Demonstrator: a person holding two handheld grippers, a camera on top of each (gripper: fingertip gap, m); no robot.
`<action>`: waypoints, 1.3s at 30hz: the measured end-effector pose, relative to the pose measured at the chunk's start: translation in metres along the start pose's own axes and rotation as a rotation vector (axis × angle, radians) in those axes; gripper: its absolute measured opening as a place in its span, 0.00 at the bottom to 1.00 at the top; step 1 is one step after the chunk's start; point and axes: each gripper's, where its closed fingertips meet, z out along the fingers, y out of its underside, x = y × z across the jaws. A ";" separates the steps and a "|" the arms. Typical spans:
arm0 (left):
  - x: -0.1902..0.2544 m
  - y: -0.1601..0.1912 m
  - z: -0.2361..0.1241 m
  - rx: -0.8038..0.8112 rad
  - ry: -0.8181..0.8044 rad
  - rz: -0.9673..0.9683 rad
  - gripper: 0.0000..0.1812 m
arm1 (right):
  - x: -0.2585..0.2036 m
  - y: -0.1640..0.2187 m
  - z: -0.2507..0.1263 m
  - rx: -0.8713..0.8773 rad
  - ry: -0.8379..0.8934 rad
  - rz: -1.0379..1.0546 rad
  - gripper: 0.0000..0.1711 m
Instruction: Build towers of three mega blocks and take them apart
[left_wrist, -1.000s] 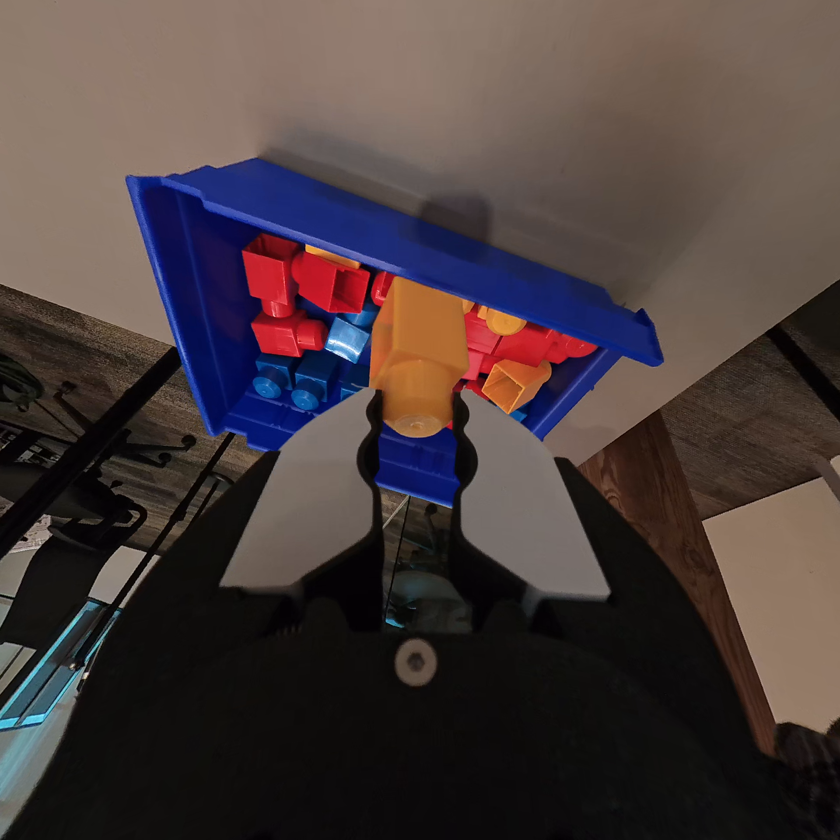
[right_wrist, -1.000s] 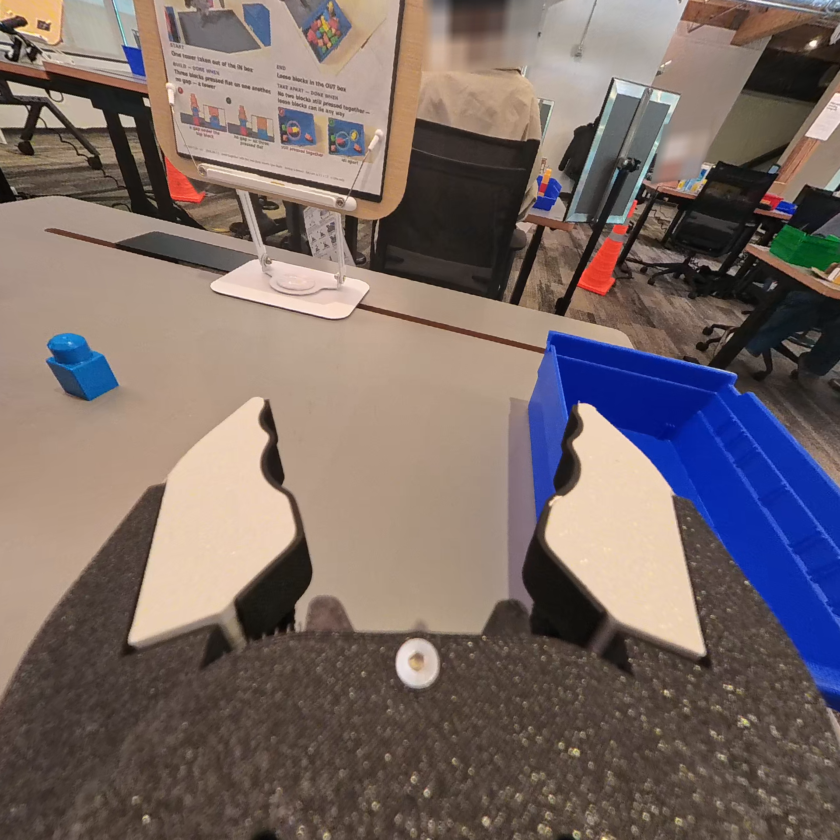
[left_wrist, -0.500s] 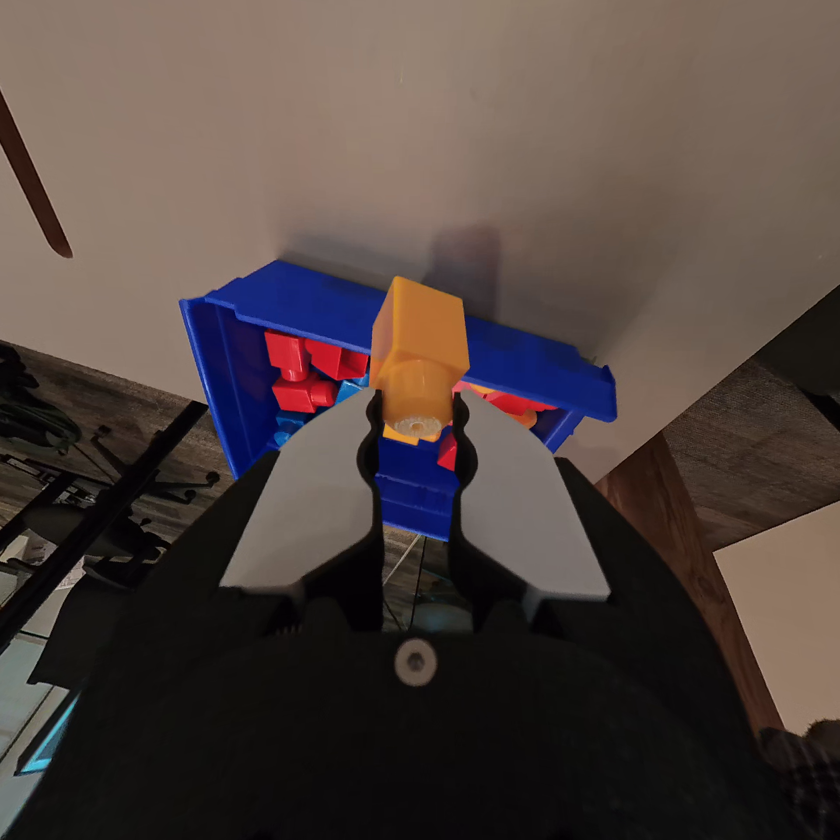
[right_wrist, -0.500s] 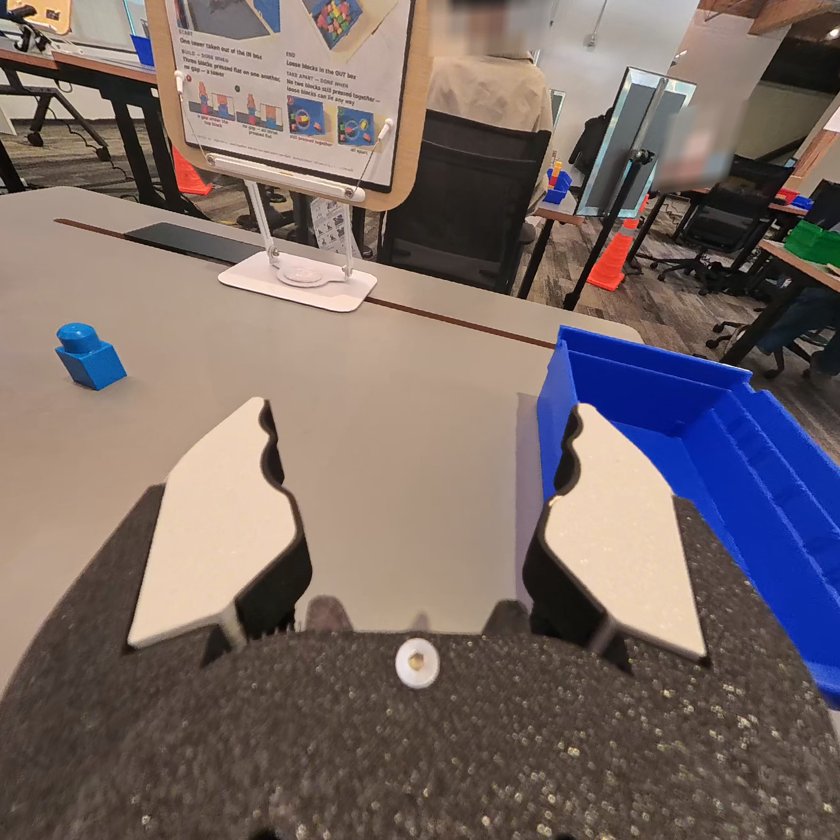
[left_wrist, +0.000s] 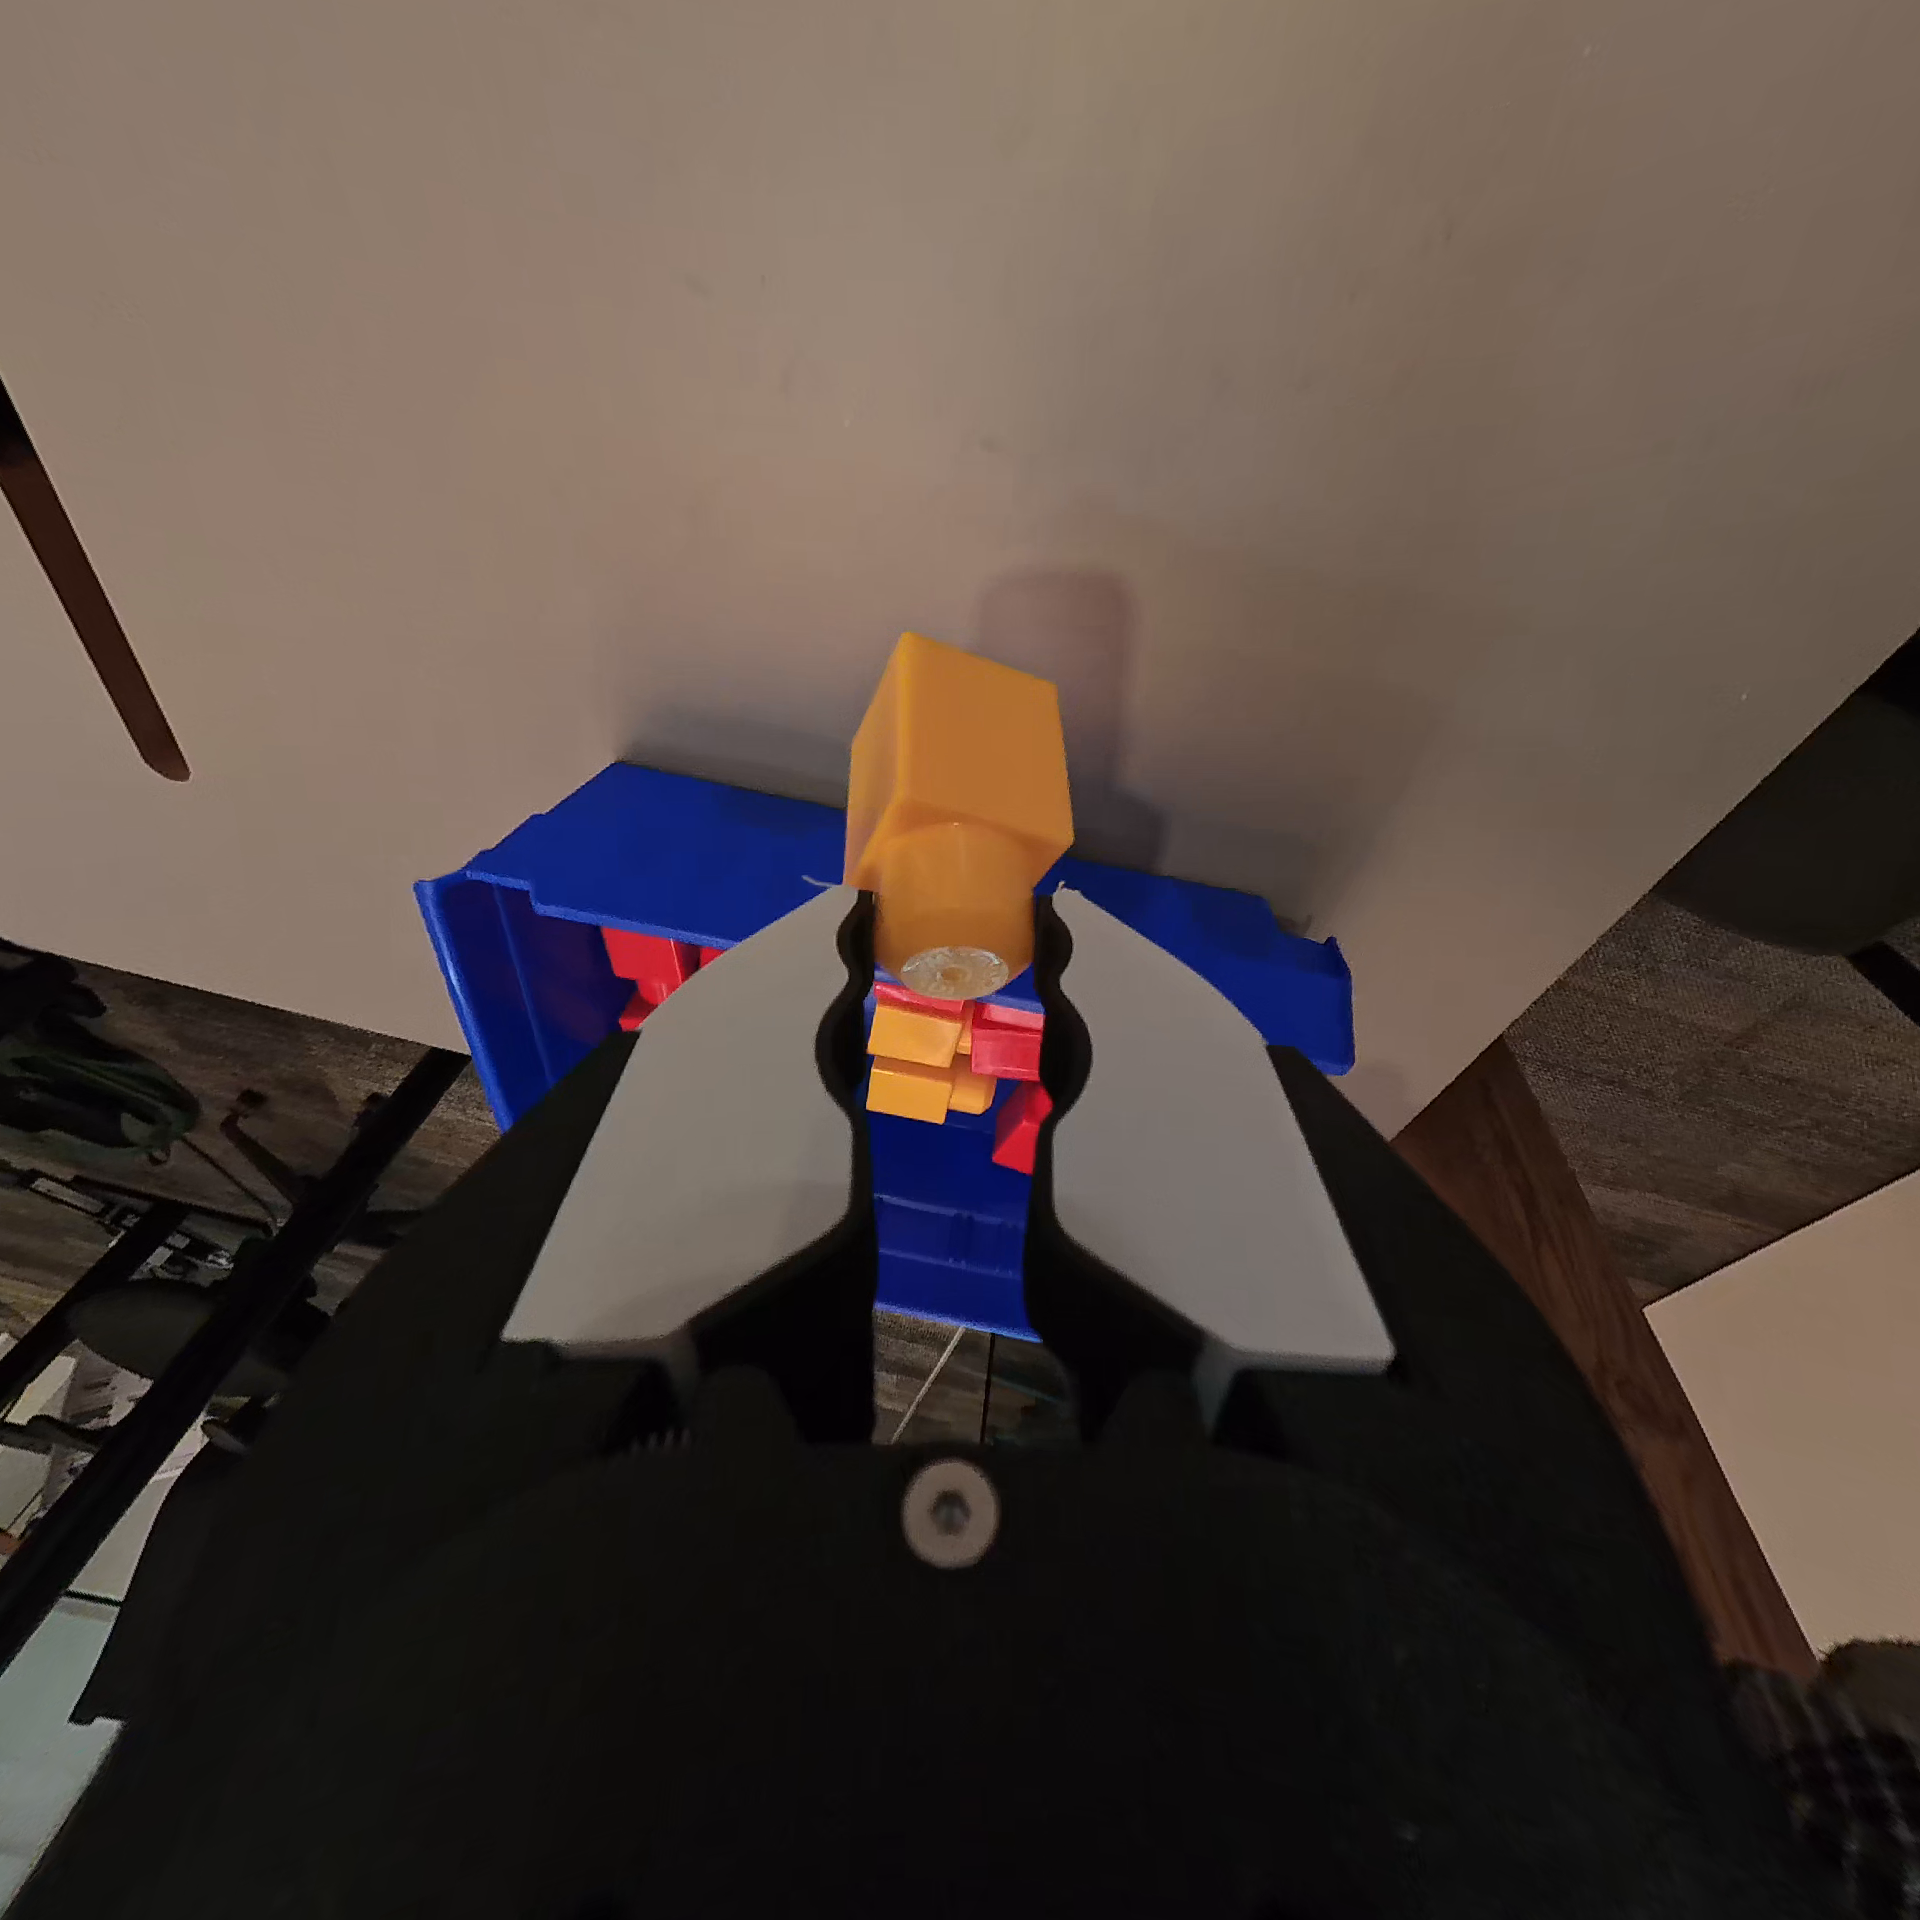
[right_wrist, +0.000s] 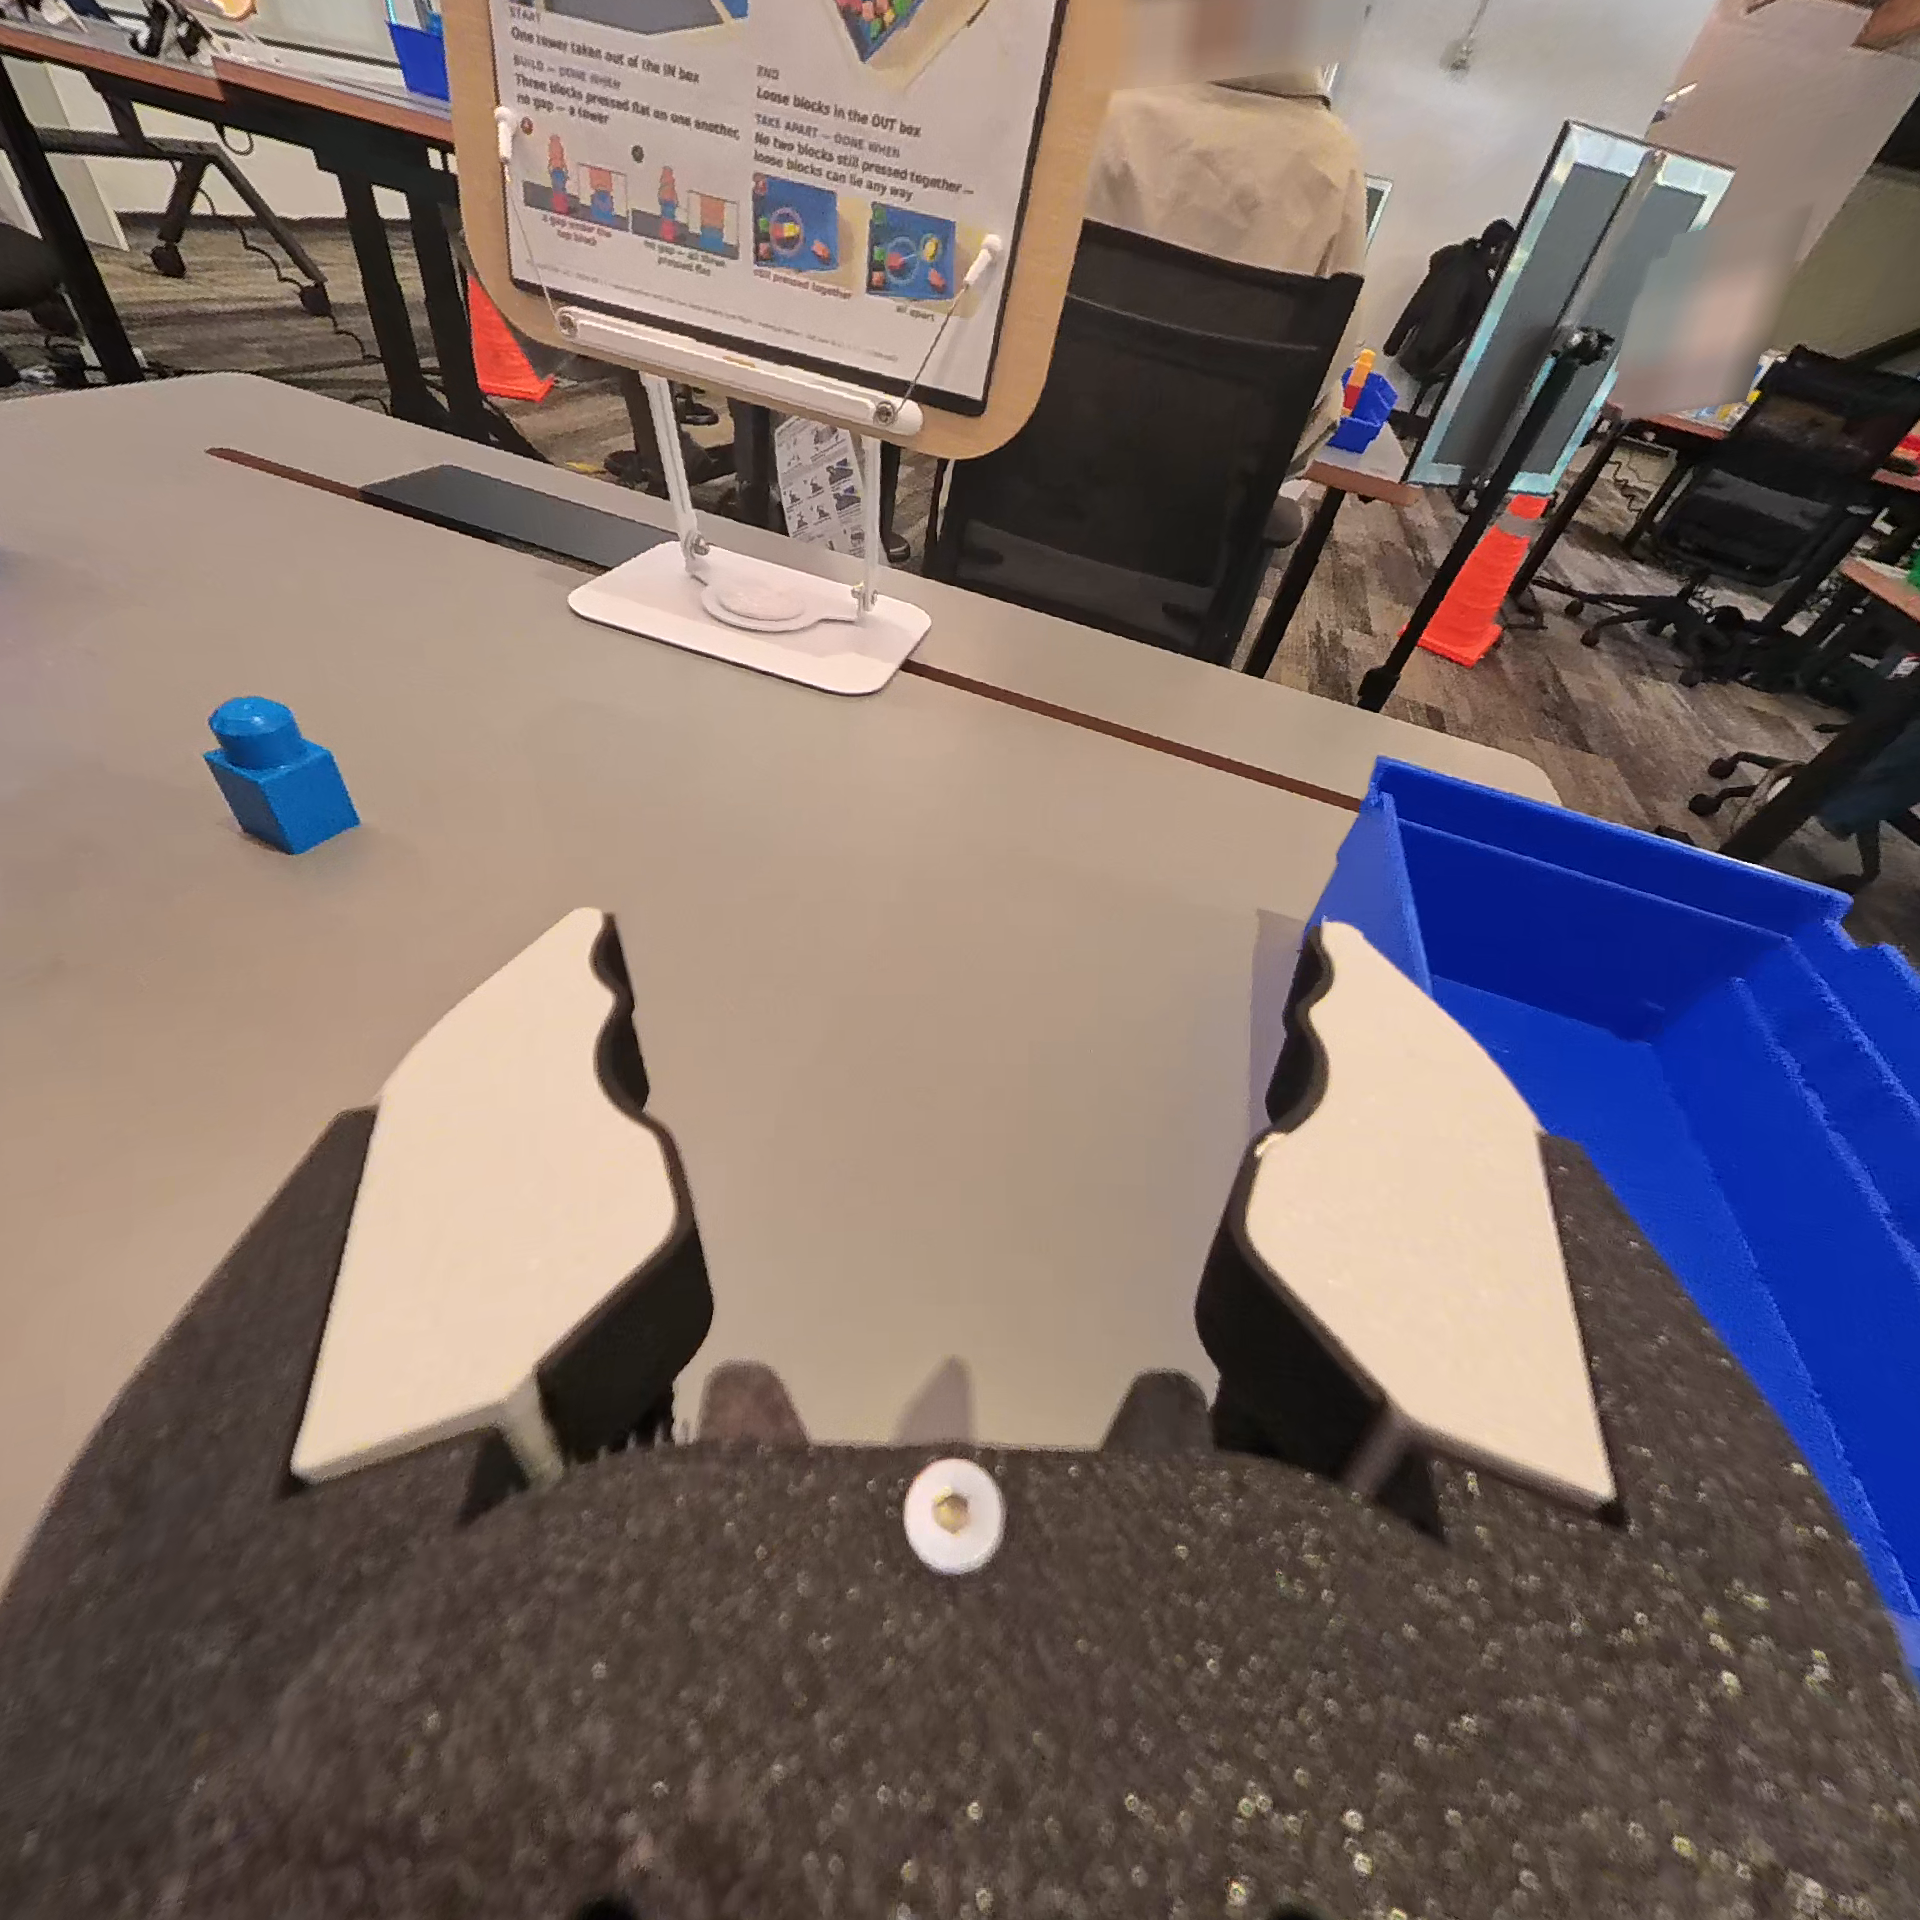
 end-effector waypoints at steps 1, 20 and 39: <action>0.000 -0.001 0.001 -0.003 0.002 0.003 0.16 | -0.002 0.000 0.001 -0.002 -0.006 -0.002 0.69; 0.018 -0.084 0.029 -0.075 0.084 0.120 0.16 | -0.019 0.003 0.008 -0.026 -0.060 -0.014 0.69; 0.022 -0.144 0.090 -0.156 0.196 0.116 0.16 | -0.017 0.009 0.007 -0.041 -0.060 -0.011 0.69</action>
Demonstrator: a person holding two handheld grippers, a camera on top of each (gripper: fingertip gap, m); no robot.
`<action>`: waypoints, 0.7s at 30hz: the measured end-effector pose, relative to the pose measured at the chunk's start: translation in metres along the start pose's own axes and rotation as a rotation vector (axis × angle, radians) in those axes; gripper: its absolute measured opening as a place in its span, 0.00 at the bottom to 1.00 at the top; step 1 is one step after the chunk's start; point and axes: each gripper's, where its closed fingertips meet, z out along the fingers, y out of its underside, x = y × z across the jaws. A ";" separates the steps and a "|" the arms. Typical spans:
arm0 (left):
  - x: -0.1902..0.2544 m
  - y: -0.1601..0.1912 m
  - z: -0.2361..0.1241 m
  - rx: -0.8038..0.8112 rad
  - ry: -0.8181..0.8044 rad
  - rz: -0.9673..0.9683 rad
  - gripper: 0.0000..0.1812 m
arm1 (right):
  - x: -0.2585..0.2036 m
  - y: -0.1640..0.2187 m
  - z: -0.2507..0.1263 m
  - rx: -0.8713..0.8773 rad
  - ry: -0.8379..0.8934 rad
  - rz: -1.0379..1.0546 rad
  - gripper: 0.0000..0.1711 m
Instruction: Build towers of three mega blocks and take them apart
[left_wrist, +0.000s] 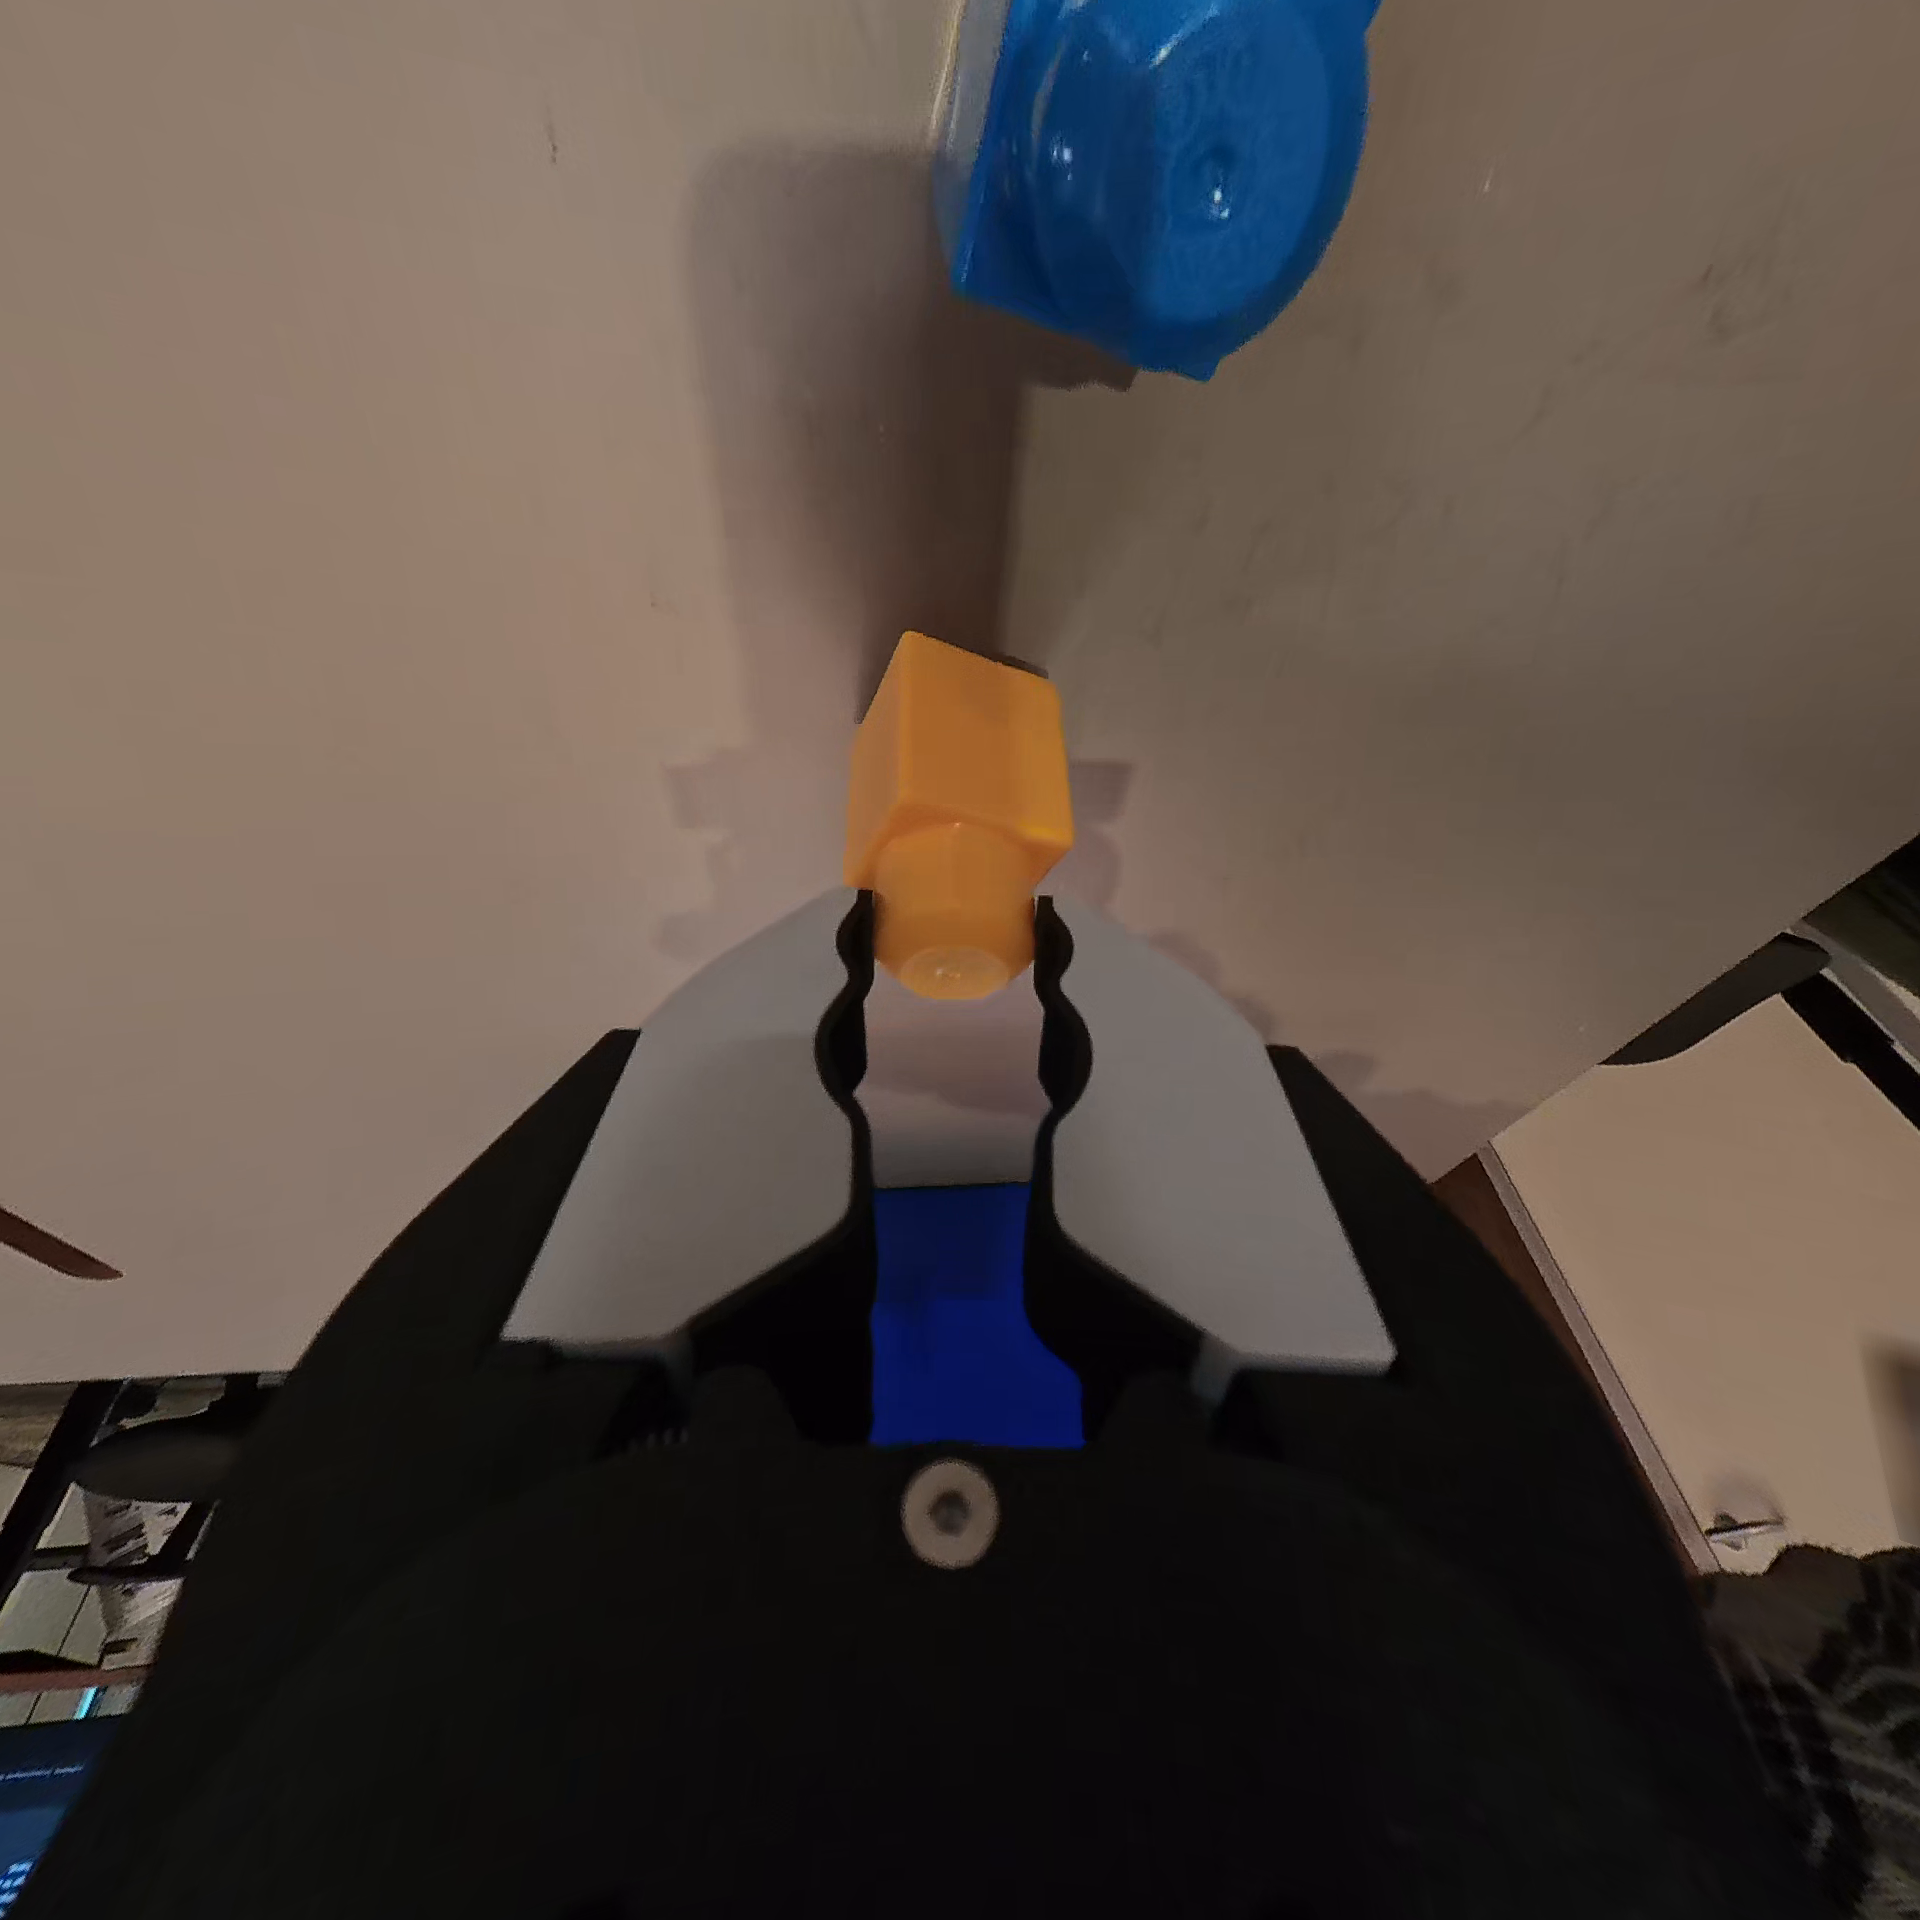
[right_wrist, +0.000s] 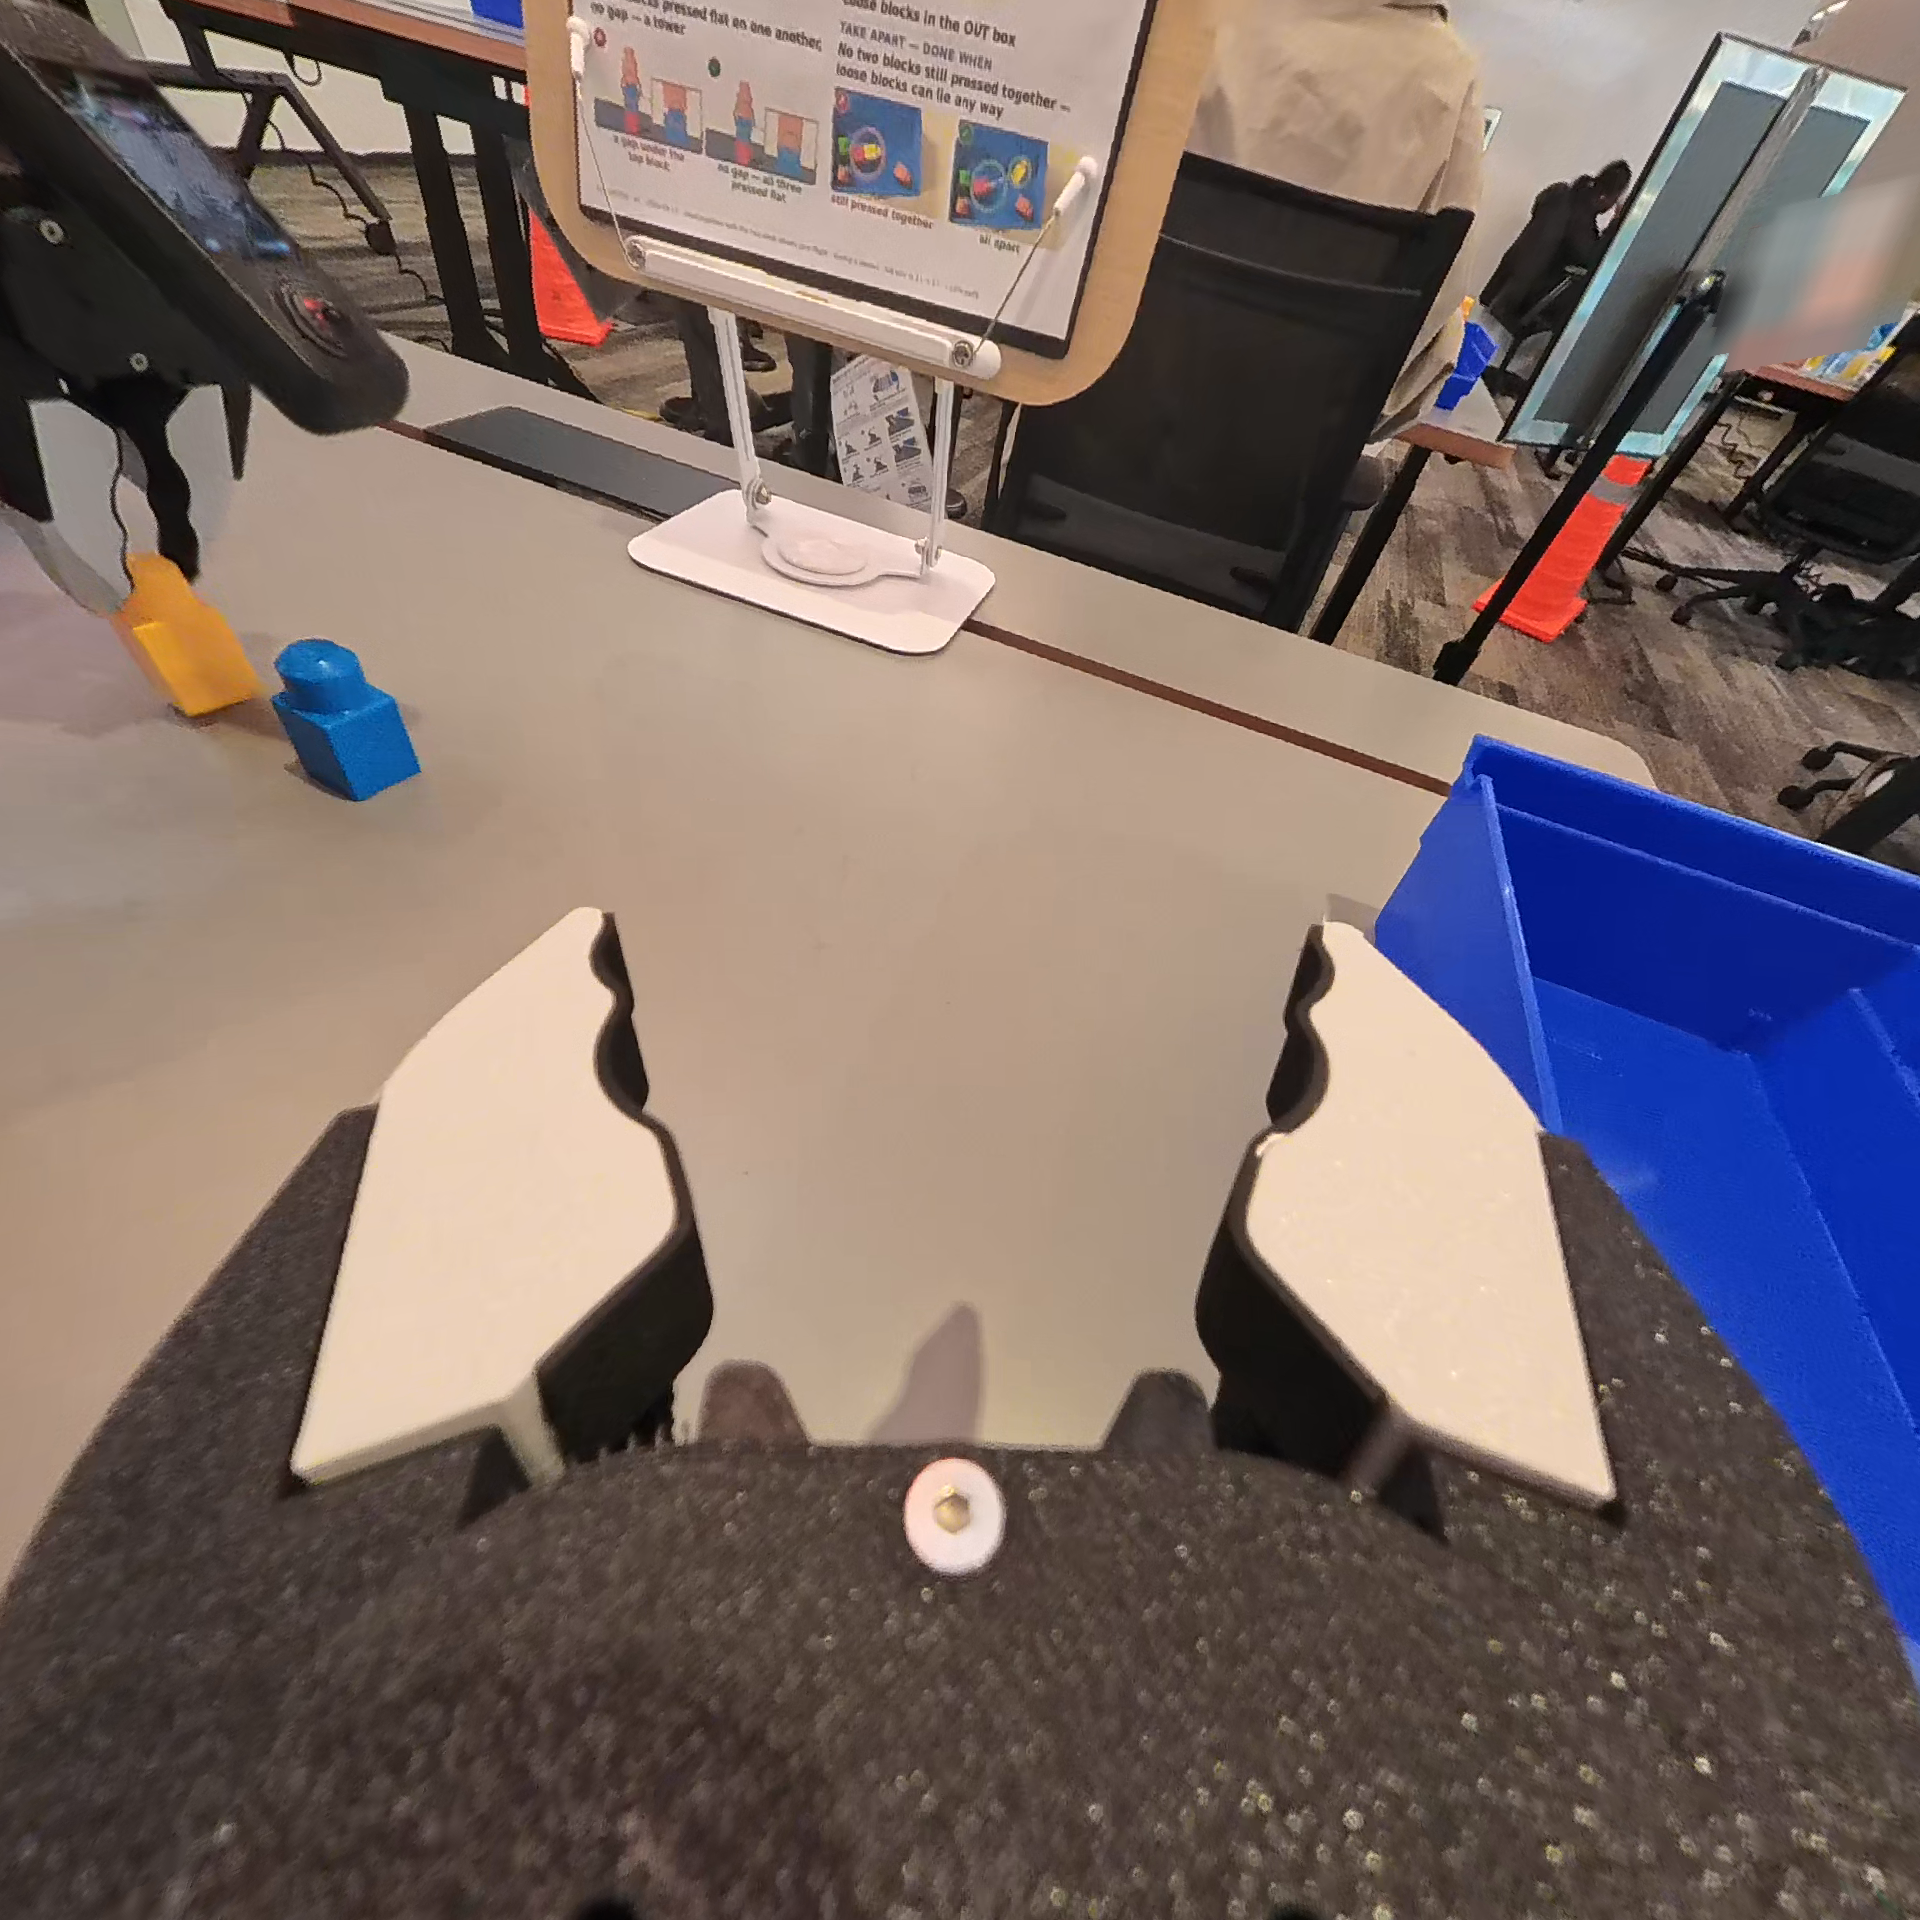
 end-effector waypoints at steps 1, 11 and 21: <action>0.000 -0.001 0.001 -0.002 0.001 -0.001 0.16 | 0.000 0.000 0.000 0.000 -0.001 0.001 0.69; 0.001 -0.010 -0.001 0.040 0.001 -0.024 0.17 | -0.003 0.000 0.000 0.004 -0.007 0.001 0.69; -0.004 -0.022 -0.044 0.582 -0.060 0.029 0.35 | -0.005 -0.003 -0.006 0.016 -0.007 -0.010 0.70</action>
